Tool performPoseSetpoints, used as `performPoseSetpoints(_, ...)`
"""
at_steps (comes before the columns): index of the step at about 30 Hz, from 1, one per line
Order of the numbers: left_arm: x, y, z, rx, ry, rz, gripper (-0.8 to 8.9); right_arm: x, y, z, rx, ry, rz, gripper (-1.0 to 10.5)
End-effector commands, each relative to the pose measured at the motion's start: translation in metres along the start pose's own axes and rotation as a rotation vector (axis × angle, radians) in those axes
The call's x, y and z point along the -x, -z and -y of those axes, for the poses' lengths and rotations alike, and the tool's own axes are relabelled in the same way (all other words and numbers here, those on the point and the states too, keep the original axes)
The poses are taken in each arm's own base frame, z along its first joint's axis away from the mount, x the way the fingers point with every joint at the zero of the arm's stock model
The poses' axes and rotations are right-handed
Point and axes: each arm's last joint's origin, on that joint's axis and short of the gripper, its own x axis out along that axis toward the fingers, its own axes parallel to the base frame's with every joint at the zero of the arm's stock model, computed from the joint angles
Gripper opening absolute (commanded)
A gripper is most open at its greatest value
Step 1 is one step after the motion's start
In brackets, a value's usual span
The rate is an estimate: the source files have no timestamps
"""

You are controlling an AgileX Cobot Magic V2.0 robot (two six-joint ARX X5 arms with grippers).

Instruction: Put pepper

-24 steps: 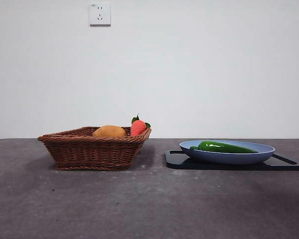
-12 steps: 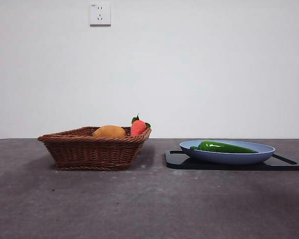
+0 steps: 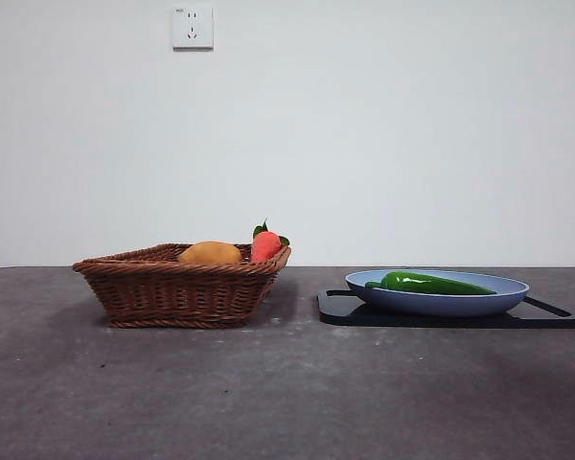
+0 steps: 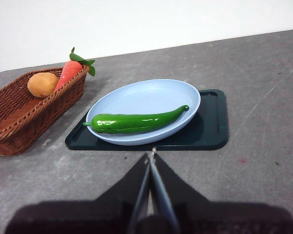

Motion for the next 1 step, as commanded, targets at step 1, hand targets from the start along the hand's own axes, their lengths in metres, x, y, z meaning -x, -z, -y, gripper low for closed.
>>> performPoseSetpoints(1, -0.0008, 0.0019, -0.0004, 0.007, -0.001, 0.005, 0.08, -0.0002, 0.0023, 0.0004, -0.008, 0.004, -0.01, 0.1)
